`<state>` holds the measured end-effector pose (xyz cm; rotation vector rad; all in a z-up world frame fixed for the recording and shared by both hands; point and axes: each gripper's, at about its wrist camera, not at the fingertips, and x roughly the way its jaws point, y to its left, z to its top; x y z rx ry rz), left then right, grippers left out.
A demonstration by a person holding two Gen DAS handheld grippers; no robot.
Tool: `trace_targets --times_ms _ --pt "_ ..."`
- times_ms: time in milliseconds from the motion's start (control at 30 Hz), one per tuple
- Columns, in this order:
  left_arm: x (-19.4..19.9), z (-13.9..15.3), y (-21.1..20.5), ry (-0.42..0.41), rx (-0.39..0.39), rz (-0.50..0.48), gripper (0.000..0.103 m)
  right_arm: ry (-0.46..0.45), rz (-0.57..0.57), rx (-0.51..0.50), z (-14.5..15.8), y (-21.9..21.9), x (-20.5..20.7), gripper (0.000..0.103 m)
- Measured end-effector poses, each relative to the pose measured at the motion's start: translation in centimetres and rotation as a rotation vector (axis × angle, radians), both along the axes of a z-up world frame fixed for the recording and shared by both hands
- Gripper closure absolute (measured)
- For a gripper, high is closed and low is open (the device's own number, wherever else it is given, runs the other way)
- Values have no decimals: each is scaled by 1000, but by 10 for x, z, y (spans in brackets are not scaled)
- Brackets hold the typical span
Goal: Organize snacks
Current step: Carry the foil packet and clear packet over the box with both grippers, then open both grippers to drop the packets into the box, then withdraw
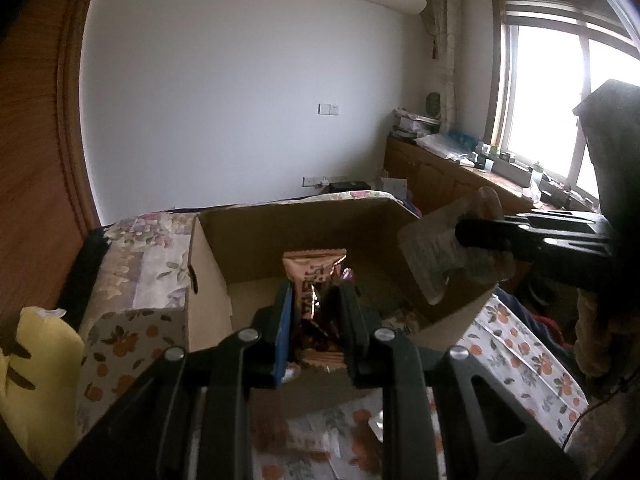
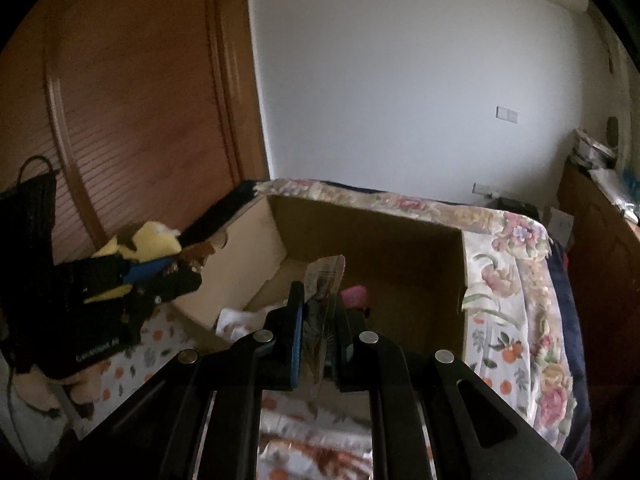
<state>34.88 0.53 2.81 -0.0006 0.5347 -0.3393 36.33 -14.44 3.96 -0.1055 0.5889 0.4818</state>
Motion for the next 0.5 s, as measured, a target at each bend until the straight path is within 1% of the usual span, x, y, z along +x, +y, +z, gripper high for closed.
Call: trace_targets --times_ms 133,300,400,500 --pt "19 -7 -1 6 5 -3 83 9 -6 2 -11 2 17 95" --pt "33 -19 -3 19 2 -1 83 29 -9 2 -31 2 30 95" --pt "38 -31 -4 46 -13 -7 83 41 -12 -7 -43 2 36 95" --pt "42 -43 -9 68 -1 -5 83 52 -26 -17 -54 1 42 94"
